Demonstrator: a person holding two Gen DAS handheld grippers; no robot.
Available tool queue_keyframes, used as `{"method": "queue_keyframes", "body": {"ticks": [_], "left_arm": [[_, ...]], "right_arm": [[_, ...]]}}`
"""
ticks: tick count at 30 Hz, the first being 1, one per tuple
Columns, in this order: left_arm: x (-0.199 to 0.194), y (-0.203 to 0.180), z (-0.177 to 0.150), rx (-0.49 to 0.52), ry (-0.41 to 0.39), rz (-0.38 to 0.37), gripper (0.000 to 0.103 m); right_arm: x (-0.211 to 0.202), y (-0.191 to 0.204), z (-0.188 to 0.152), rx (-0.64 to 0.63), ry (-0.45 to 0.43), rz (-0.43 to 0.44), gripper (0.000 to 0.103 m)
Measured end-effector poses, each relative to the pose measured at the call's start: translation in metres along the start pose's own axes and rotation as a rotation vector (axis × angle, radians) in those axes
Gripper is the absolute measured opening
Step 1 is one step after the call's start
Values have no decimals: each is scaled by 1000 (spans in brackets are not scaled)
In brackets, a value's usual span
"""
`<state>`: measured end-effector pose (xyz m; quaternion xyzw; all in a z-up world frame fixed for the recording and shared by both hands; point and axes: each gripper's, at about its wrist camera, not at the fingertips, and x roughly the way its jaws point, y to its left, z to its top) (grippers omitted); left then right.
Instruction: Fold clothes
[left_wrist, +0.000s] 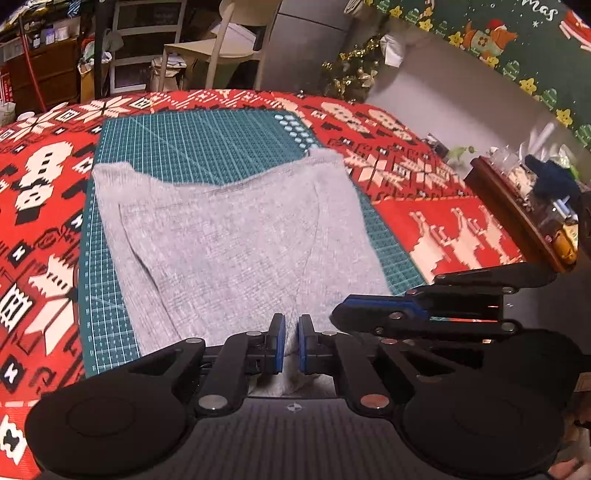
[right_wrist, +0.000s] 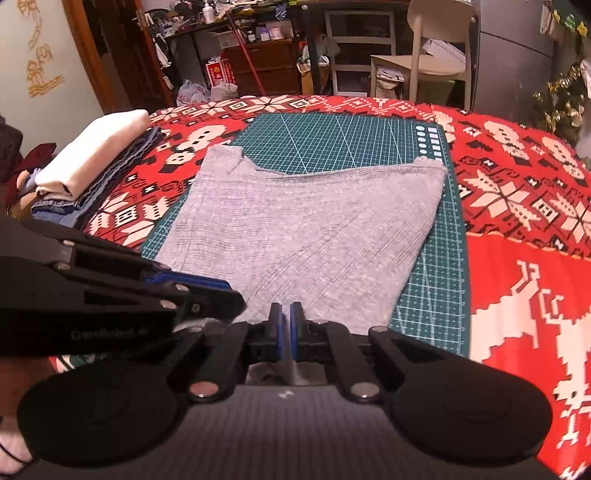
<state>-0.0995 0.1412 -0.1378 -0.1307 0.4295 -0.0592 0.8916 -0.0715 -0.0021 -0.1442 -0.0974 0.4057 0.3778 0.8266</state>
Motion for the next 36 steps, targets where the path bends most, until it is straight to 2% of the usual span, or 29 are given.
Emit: {"method": "queue_keyframes", "body": {"ticks": [5,8,11,13,20,26,32,36], "left_arm": [[1,6,21,-61,-48,-74,6],[16,3,31,-58,-49,-60,6],[33,5,28,-73,4,-47,6],[36,5,23,-67,6,-31,9],[31,5,46,-64,-28,-52,8],[58,4,57,-91,30,-64,8],[55,8,70,-117,12,-92,8],[69,10,71,-129,40,-80,8]], "right_arm": [[-2,-16,23,10,-63,-37,6],[10,-29,35,26,-76,-77,6],[23,-39,35,51,-51,-70,6],[26,-40,32,42,-53,-68,6],[24,-54,58,55,-97,-77,6],[50,-68,64,62,-28,-116,6],[51,-78,79,70,-66,-106,7],[66,-91,82,99,-54,-115,9]]}}
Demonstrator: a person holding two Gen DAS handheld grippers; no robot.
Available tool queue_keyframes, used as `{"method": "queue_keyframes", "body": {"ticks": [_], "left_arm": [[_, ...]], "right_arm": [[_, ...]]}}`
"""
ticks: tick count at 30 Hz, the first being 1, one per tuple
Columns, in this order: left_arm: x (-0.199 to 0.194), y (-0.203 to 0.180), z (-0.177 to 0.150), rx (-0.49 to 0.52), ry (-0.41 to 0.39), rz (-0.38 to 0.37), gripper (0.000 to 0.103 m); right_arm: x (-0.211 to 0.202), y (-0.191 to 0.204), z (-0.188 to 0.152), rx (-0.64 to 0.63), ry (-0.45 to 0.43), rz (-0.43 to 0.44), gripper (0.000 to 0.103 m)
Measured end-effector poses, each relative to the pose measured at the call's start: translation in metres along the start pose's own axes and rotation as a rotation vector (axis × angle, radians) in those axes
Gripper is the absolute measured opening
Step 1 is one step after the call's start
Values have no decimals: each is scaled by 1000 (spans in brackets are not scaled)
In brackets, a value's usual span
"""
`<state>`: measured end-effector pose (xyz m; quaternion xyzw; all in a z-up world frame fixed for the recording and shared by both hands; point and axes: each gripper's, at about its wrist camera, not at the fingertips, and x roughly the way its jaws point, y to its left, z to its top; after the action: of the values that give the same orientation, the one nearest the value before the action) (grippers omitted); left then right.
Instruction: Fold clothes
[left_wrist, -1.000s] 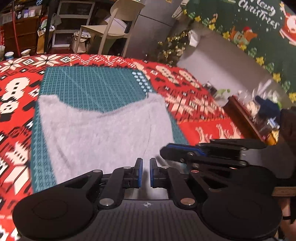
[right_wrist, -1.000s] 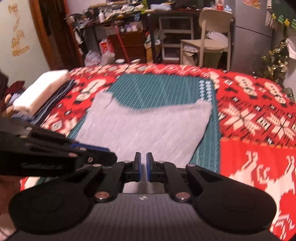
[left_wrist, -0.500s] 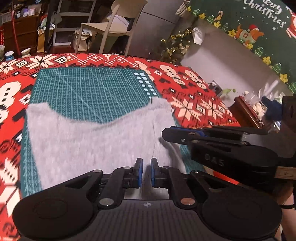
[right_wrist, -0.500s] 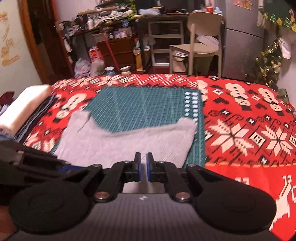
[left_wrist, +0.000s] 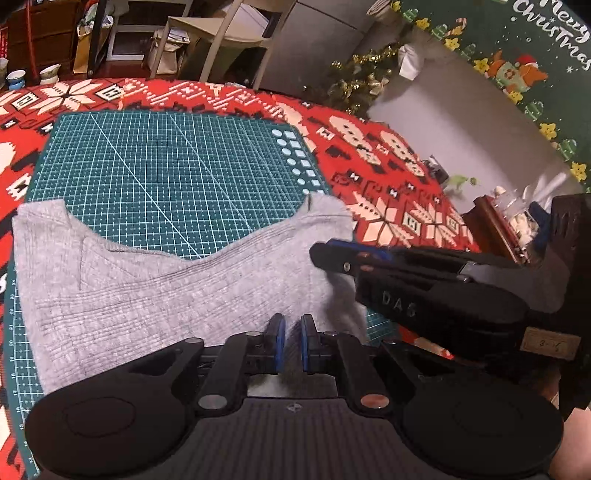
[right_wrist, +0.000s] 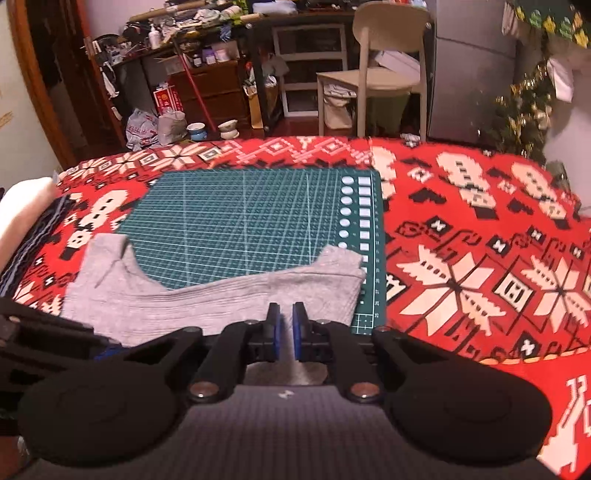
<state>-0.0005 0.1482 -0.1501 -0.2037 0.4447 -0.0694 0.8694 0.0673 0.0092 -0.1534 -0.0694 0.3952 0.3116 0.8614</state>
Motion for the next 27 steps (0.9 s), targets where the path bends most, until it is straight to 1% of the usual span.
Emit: {"method": "queue_keyframes", "body": {"ticks": [4,8,10,12,14,16,18,21,23,26,27], "left_arm": [[-7,-2,-2,12,-7,17,8],[-25,2,-2,7,-49,57,8],[-34,10,-4,-15,-67,78,8],[-43,21,-6,-51,-75,104,8],[-55,30,-11,-80,-90,132,8],[-71,39,-18,-95,-107,156,8],[-84,47,-26,-115,-115,163,8],[-95,59,-39,-162,-107,128,8],[-100,59,-49,-166,-98,98,8],[-101,48,-64,-119,-68,53,8],[-99,43,-69,-92,-57,53,8]], "right_arm": [[-3,2,-1,-2,-13,-11,11],[-19,10,0,0,-34,20,11],[-23,18,-1,-12,-39,34,11],[-24,28,-3,-23,-23,44,11],[-25,38,-7,-34,-8,52,11],[-31,48,-11,-40,-11,65,11],[-39,56,-17,-33,-13,86,11],[-49,65,-28,-14,1,119,11],[-53,73,-38,-26,23,126,11],[-63,85,-54,-42,51,145,11],[-67,88,-59,-46,59,150,11]]}}
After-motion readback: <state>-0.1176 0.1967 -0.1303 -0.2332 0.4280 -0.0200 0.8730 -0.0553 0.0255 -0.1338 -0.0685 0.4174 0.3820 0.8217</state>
